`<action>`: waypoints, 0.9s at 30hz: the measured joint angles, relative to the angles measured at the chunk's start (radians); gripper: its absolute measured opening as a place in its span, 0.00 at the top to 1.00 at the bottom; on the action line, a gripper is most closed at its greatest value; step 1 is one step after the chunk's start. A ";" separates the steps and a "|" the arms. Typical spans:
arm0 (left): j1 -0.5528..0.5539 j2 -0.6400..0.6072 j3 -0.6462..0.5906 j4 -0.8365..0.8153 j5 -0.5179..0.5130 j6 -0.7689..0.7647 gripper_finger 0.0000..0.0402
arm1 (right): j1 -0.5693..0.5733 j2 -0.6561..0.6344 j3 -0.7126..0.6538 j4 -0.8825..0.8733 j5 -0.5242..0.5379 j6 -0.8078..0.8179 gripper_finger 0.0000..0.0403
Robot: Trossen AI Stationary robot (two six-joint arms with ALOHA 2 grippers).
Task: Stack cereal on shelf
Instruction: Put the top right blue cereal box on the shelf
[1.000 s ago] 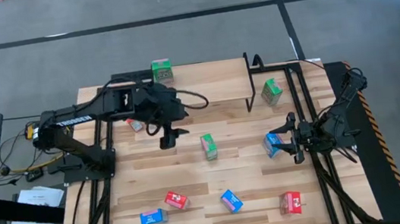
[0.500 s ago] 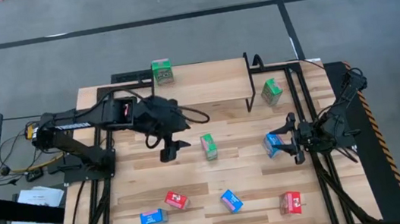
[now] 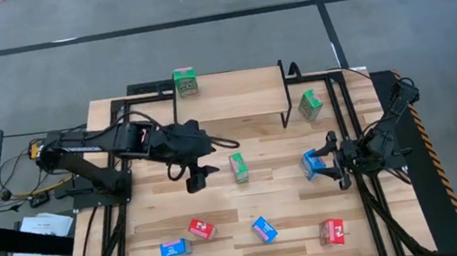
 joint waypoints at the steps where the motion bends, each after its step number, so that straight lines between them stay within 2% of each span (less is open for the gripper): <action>1: -0.009 0.000 0.000 0.000 -0.016 -0.007 0.35 | 0.000 0.000 0.000 0.000 -0.007 0.006 0.35; 10: -0.090 0.000 0.000 -0.001 -0.167 -0.083 0.35 | 0.000 0.000 0.000 0.004 -0.063 0.035 0.34; 14: -0.111 0.000 0.000 -0.001 -0.209 -0.114 0.35 | 0.000 0.000 0.000 0.004 -0.073 0.023 0.25; 21: -0.128 0.000 0.000 -0.002 -0.240 -0.149 0.35 | -0.002 0.000 0.000 0.005 -0.075 -0.111 0.03; 27: -0.128 0.000 0.000 -0.002 -0.242 -0.174 0.35 | -0.002 0.000 0.000 0.004 -0.074 -0.126 0.04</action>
